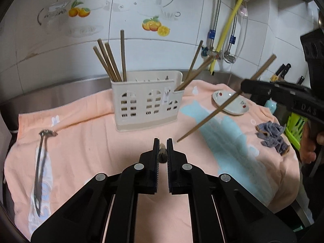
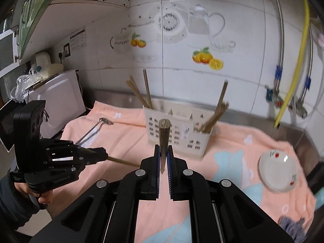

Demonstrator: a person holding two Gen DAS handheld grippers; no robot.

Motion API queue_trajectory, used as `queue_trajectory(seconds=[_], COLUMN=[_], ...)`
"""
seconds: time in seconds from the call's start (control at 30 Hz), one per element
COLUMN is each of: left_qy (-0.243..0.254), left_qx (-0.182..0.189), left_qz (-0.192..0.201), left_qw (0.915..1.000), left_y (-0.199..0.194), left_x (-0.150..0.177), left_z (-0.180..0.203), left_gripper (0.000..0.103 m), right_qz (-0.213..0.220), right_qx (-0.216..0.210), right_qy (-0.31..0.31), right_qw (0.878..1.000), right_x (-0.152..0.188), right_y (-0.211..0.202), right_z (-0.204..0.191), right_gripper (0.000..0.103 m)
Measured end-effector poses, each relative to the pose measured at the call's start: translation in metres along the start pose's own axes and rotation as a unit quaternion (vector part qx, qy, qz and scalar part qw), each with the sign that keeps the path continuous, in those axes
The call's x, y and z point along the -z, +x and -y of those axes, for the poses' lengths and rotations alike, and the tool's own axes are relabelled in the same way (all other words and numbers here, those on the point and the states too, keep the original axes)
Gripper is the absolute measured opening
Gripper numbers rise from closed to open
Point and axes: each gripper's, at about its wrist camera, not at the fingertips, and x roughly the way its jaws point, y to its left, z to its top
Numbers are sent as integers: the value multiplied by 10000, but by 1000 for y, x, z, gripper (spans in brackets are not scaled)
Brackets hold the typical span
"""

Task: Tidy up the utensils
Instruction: 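Lift both chopsticks upright and carry them above the white holder, then lower the chopsticks into the holder and open both grippers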

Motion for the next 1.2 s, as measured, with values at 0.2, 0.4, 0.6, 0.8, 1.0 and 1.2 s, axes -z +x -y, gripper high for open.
queue_trajectory(seconds=[0.2, 0.4, 0.6, 0.8, 1.0, 1.2], left_qy=[194, 307, 429, 533, 515, 438], left_qx=[-62, -70, -43, -58, -186, -513], left_qz=[90, 98, 264, 715, 1229, 1445], left_qw=[9998, 9995, 9987, 9960, 9909, 9872], left_y=[0, 5, -2, -23, -39, -26], left_x=[-24, -48, -73, -114, -156, -181], left_z=[-4, -6, -3, 3, 1, -6], left_gripper=[6, 6, 6, 6, 6, 6], right_qz=[229, 324, 241, -102, -387, -544], right_qx=[136, 326, 595, 681, 683, 679], right_qy=[-108, -193, -173, -93, -106, -142], right_qw=[9996, 9988, 9978, 9976, 9969, 9961], right_x=[-49, -93, -110, -106, -93, -86], right_y=[-6, 0, 17, 50, 76, 90], right_z=[12, 25, 42, 55, 58, 59], right_gripper=[7, 7, 7, 6, 6, 6])
